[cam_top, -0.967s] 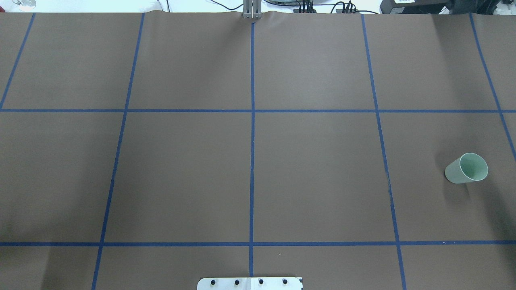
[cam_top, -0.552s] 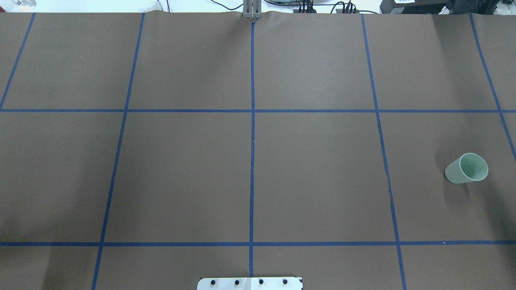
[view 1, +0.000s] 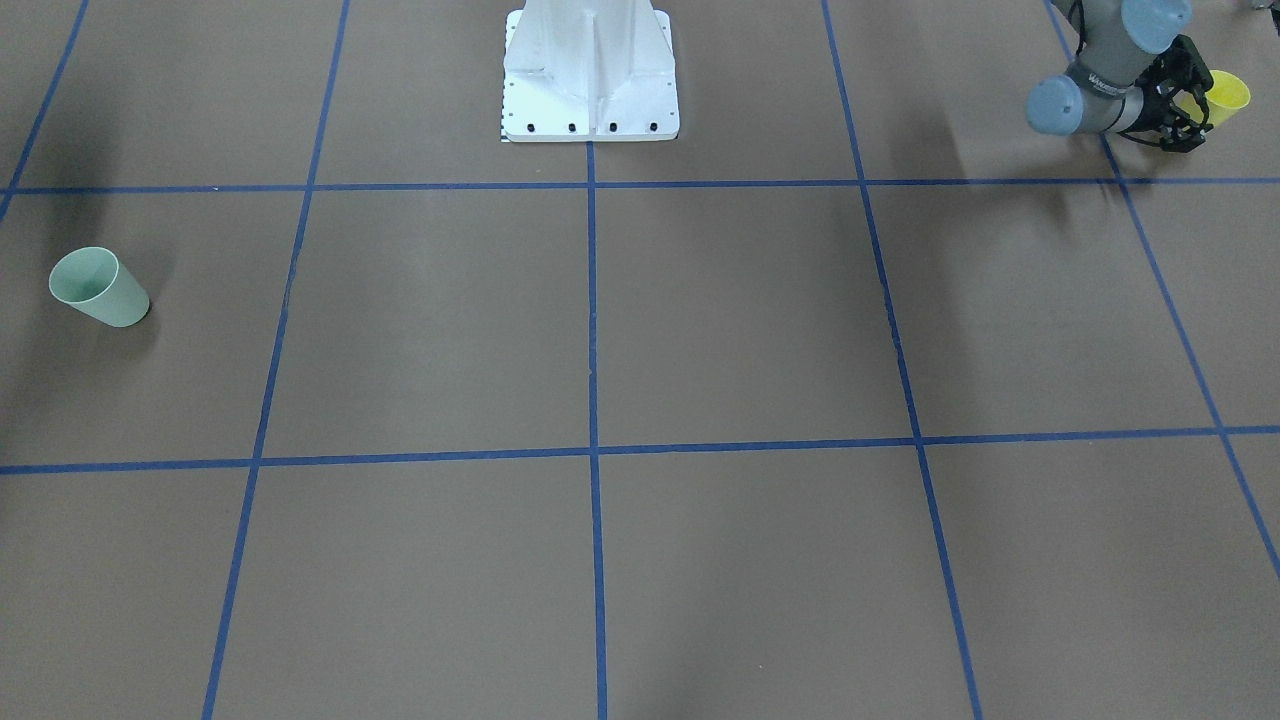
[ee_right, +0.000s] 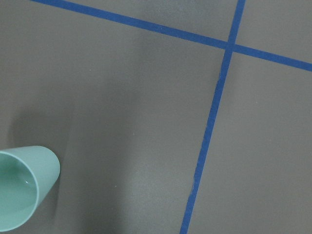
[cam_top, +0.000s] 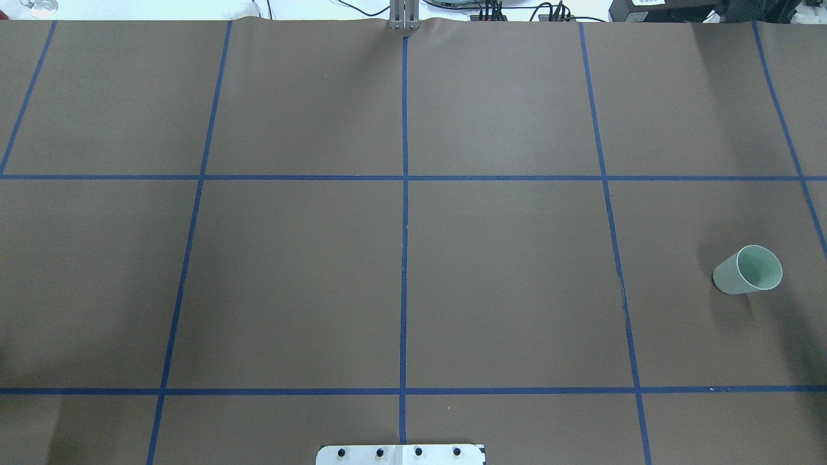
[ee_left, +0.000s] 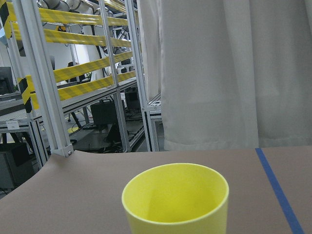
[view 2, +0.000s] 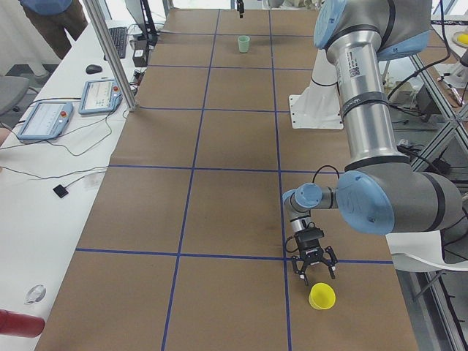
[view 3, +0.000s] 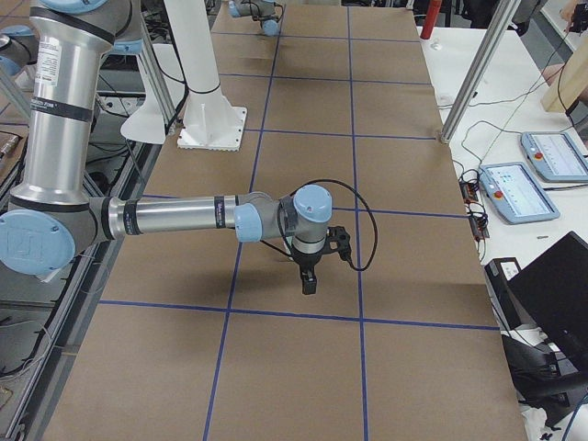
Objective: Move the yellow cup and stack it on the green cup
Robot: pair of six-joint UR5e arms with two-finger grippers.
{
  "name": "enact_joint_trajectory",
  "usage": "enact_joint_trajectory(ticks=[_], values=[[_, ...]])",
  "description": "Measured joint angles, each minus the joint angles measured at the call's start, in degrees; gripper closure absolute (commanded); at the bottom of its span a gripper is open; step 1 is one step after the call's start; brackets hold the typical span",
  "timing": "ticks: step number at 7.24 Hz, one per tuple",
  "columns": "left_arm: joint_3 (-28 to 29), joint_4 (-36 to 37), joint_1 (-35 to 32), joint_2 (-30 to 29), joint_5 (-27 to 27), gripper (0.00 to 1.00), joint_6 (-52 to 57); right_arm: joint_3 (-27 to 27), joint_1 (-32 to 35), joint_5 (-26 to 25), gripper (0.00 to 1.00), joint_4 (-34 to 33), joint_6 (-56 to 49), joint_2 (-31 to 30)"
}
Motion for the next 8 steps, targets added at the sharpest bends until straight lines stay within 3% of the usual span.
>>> enact_joint_trajectory(ticks=[6,7,8], values=[[5.42,-6.08,-0.02,0.21,0.21,0.04,-0.82,0.16,-0.01,0.84,0.00,0.11,0.00,-0.01],[6.22,-6.82,-0.01,0.22,0.22,0.11,-0.82,0.26,-0.01,0.91,0.00,0.12,0.00,-0.04],[6.76,-7.40,0.01,0.25,0.20,0.57,-0.85,0.30,-0.01,1.06,0.00,0.11,0.00,-0.07]])
